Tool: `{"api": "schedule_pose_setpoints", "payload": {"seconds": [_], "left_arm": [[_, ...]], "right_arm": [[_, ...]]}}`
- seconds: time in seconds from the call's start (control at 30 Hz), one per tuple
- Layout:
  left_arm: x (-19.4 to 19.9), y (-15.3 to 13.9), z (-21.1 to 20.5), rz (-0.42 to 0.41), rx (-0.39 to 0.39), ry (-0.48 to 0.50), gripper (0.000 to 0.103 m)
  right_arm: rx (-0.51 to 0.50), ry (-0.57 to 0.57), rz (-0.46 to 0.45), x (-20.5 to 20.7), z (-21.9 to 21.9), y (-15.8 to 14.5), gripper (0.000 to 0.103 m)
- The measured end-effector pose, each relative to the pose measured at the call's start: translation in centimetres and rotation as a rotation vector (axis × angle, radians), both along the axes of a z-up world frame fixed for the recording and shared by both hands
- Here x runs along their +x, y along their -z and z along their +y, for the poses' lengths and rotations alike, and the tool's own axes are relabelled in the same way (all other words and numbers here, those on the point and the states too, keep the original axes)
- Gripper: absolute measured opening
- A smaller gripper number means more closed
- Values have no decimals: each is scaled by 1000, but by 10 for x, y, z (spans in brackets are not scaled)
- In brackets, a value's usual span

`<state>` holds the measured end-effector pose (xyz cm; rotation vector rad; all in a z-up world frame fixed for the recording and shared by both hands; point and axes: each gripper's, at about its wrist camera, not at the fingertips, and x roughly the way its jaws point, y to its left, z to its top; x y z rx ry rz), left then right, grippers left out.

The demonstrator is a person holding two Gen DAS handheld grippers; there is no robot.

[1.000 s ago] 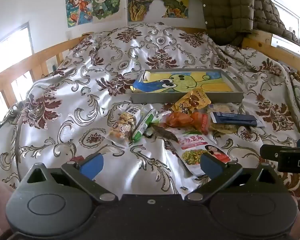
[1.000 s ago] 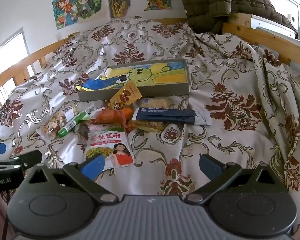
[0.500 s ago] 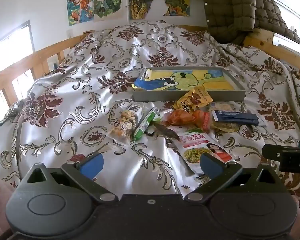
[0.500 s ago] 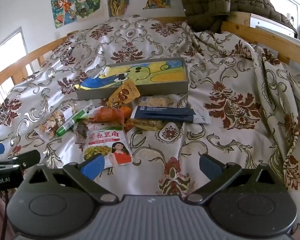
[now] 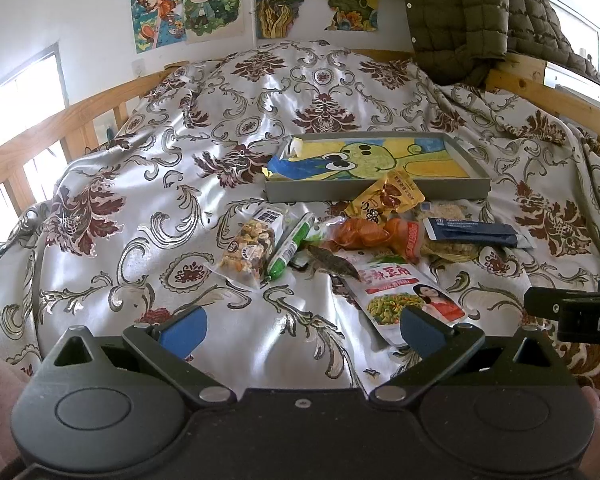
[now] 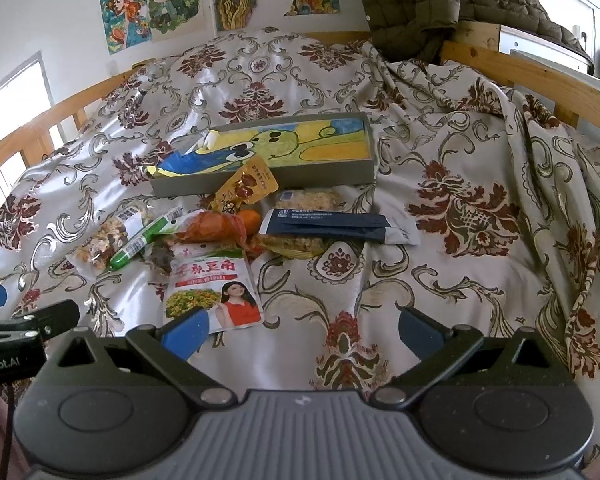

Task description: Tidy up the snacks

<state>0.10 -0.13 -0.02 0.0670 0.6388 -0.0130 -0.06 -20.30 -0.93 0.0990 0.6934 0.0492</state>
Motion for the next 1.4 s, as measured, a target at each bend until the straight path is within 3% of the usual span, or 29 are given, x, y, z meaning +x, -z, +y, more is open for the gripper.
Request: {"api": "schedule_pose_setpoints", "payload": {"seconds": [1.4], "left_arm": [[1, 0, -1, 4, 9, 0, 102]], "right_arm": [[-7, -1, 10, 1, 0, 2, 103]]}}
